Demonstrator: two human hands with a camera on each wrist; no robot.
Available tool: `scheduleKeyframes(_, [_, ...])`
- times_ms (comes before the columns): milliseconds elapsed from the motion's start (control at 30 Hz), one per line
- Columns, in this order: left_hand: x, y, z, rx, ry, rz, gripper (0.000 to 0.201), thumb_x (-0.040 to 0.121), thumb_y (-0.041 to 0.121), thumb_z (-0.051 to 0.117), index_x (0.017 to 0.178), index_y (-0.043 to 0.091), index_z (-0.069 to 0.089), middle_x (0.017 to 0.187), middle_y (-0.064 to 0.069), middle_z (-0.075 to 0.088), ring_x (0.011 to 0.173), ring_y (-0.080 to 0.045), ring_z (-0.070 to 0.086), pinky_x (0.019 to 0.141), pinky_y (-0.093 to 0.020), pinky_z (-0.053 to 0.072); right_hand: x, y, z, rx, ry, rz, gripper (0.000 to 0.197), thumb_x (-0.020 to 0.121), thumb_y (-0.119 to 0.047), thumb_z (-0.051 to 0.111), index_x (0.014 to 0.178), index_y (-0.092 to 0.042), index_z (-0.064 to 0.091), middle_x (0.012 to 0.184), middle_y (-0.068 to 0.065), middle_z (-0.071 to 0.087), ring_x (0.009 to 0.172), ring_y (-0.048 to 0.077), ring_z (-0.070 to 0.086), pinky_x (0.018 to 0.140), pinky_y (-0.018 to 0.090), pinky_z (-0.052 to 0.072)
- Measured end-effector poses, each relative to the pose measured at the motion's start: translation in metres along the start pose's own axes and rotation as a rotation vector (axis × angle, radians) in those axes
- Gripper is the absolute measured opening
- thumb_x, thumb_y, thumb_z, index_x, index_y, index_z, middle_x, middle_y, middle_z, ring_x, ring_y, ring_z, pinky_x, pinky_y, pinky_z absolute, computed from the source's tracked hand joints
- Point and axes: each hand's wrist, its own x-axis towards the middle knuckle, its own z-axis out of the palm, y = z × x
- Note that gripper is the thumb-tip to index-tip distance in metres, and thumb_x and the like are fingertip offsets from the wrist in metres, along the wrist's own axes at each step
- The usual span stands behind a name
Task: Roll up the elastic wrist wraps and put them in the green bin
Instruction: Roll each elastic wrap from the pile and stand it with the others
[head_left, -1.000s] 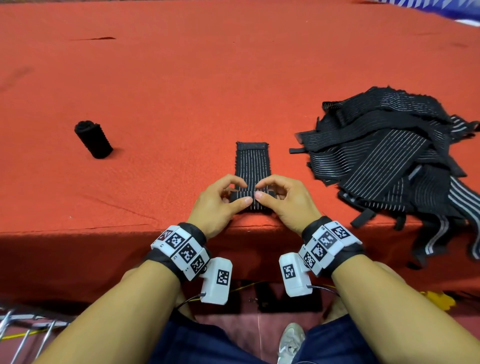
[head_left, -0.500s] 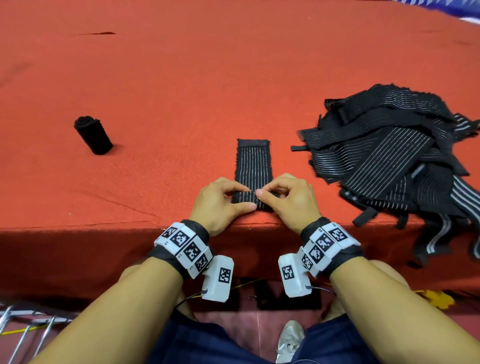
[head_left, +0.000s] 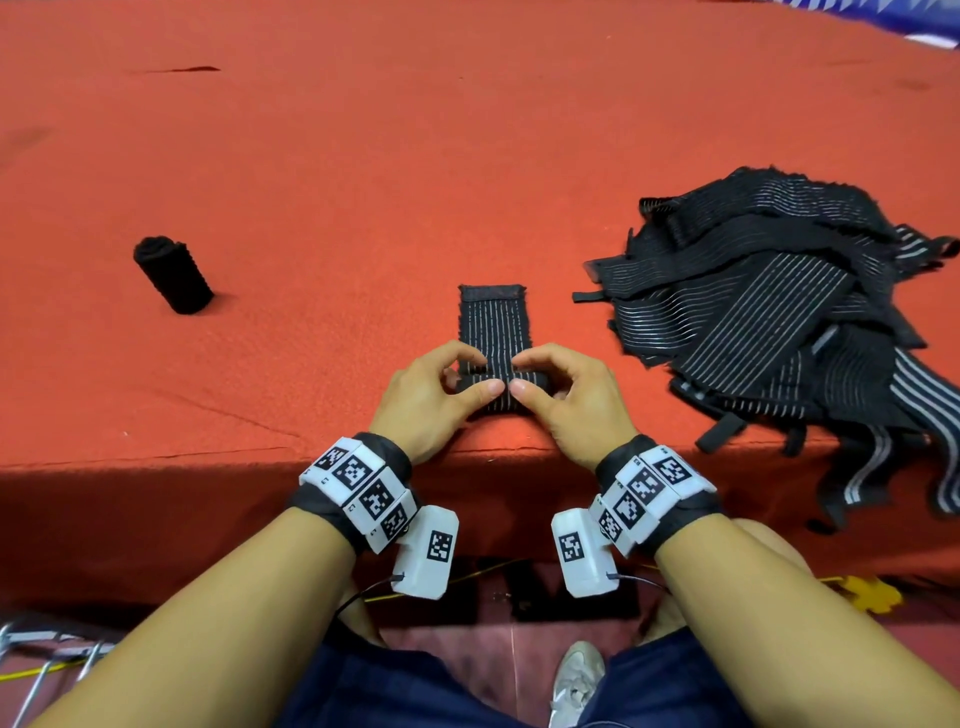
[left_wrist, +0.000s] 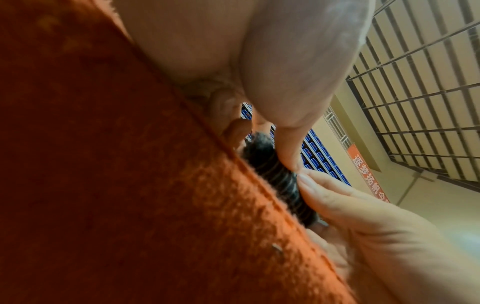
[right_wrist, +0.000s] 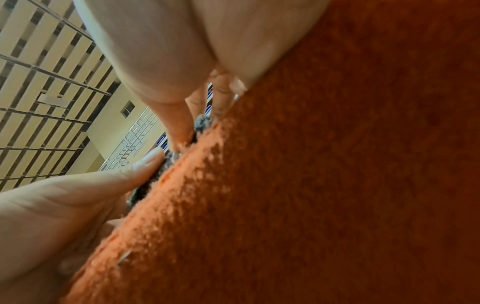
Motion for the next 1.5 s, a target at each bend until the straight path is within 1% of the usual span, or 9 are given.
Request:
scheduleKeyframes(200, [-0.002,0.001,0.0,0.136,-0.034,0.138,0.038,0.078,0.037,0.084,0.11,0.028,0.067,0.106,0.014,0.061,0.07,0.005,0.048,0.068,-0.013,0.034,0.004,-0.004,0.001,-0.076,0.005,0.017,0.004,0.09,-0.02,0.072,0.091,-0.022,0.075,0.084,-0.016,0.07,0.078,-0.004,0.06,0.076,0.012,0.042])
scheduleKeyframes(367, [0.008,0.005,-0.007,0.192,-0.099,0.079,0.034,0.083,0.041,0.08,0.112,0.026,0.07,0.071,0.021,0.054,0.07,-0.004,0.053,0.074,-0.025,0.037,0.014,-0.011,0.0,-0.232,-0.098,0.045,0.012,0.096,-0.028,0.064,0.094,-0.021,0.074,0.084,-0.011,0.069,0.08,0.01,0.059,0.074,0.022,0.036])
scheduleKeyframes(467, [0.013,0.003,-0.006,0.207,-0.1,0.077,0.036,0.084,0.044,0.078,0.114,0.027,0.07,0.09,0.015,0.063,0.085,-0.011,0.058,0.078,-0.026,0.039,0.023,-0.012,-0.004,-0.241,-0.142,0.076,0.016,0.095,-0.03,0.065,0.089,-0.022,0.076,0.08,-0.005,0.072,0.078,0.013,0.062,0.071,0.024,0.038])
scheduleKeyframes(533, [0.013,0.0,-0.003,0.154,-0.083,0.119,0.037,0.083,0.041,0.079,0.118,0.03,0.07,0.103,0.014,0.063,0.086,0.003,0.056,0.077,-0.019,0.037,0.025,-0.011,-0.006,-0.201,-0.138,0.081,0.016,0.095,-0.03,0.066,0.087,-0.022,0.077,0.077,-0.006,0.073,0.076,0.009,0.062,0.071,0.023,0.04])
scheduleKeyframes(867, [0.021,-0.002,0.001,-0.045,-0.049,0.029,0.015,0.087,0.035,0.077,0.101,0.036,0.075,0.098,0.018,0.074,0.097,0.001,0.065,0.089,-0.025,0.047,0.02,0.0,-0.005,-0.054,-0.097,-0.02,0.024,0.082,-0.019,0.082,0.103,-0.028,0.074,0.096,-0.013,0.062,0.071,-0.006,0.052,0.067,0.009,0.035])
scheduleKeyframes(1100, [0.016,-0.004,0.005,-0.001,0.028,0.017,0.015,0.088,0.042,0.073,0.102,0.037,0.068,0.082,0.013,0.069,0.079,-0.005,0.063,0.08,-0.034,0.052,0.021,0.004,-0.007,-0.027,-0.082,0.078,0.014,0.086,-0.021,0.078,0.098,-0.025,0.074,0.046,-0.024,0.049,0.043,0.004,0.035,0.05,0.014,0.031])
scheduleKeyframes(1233, [0.007,-0.003,0.003,0.099,-0.004,0.06,0.038,0.082,0.036,0.08,0.116,0.035,0.064,0.067,0.017,0.051,0.063,0.003,0.049,0.067,-0.026,0.037,0.022,0.005,-0.006,-0.032,-0.07,0.099,0.008,0.088,-0.024,0.076,0.096,-0.026,0.075,0.05,-0.023,0.052,0.044,0.005,0.039,0.053,0.015,0.032])
scheduleKeyframes(1400, [0.01,-0.004,0.003,0.085,-0.009,0.032,0.031,0.083,0.039,0.078,0.111,0.039,0.064,0.064,0.01,0.057,0.056,0.002,0.05,0.063,-0.026,0.036,0.022,0.004,-0.005,-0.074,-0.077,0.014,0.009,0.09,-0.022,0.073,0.099,-0.024,0.074,0.1,-0.013,0.064,0.064,-0.003,0.051,0.067,0.013,0.037])
scheduleKeyframes(1500, [0.01,-0.006,0.004,0.036,0.008,0.03,0.029,0.084,0.04,0.078,0.11,0.042,0.064,0.081,0.015,0.067,0.062,0.004,0.054,0.071,-0.025,0.044,0.023,0.004,-0.005,-0.108,-0.092,0.054,0.01,0.092,-0.027,0.07,0.101,-0.026,0.073,0.067,-0.021,0.06,0.052,0.002,0.046,0.059,0.018,0.034])
